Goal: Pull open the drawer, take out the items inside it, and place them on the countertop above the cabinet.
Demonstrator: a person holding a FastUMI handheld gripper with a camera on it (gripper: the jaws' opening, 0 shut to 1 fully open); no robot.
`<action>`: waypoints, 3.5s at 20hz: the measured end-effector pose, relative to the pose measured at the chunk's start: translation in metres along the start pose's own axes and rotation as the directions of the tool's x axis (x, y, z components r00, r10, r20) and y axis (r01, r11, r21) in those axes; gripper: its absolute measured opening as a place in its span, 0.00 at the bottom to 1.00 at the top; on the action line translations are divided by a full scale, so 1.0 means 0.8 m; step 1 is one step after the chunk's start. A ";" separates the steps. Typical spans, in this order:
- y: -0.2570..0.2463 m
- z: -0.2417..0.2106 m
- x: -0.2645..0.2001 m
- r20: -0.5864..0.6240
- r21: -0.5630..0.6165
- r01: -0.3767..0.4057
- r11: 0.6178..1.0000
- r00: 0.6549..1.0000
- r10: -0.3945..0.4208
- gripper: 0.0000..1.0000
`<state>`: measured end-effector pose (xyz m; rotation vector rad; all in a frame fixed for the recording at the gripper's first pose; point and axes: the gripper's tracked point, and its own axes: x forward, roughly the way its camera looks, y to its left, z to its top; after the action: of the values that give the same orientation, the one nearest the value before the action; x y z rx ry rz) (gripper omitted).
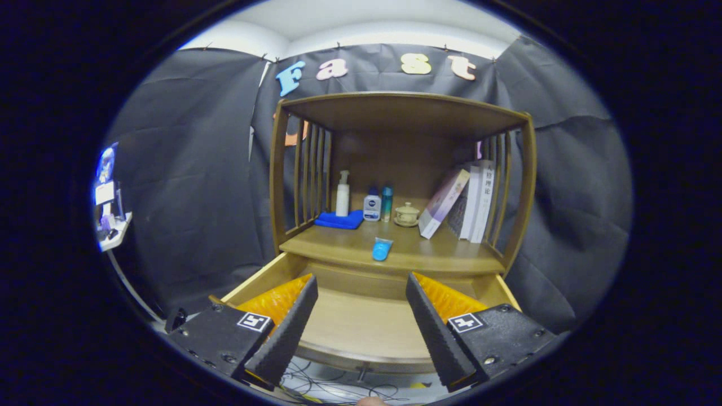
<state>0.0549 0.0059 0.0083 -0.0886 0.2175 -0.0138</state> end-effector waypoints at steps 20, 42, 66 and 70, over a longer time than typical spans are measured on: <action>-0.044 -0.218 -0.012 -0.031 0.106 0.155 0.982 0.988 -0.152 0.99; -0.055 -0.195 0.081 -0.018 0.090 0.187 0.978 0.982 -0.186 0.99; -0.076 -0.131 0.242 -0.055 0.067 0.161 0.985 0.986 -0.158 0.99; -0.041 -0.111 0.170 -0.018 0.066 0.071 0.995 0.997 -0.070 0.99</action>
<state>0.1683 -0.0374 -0.1040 -0.0302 0.2292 -0.0923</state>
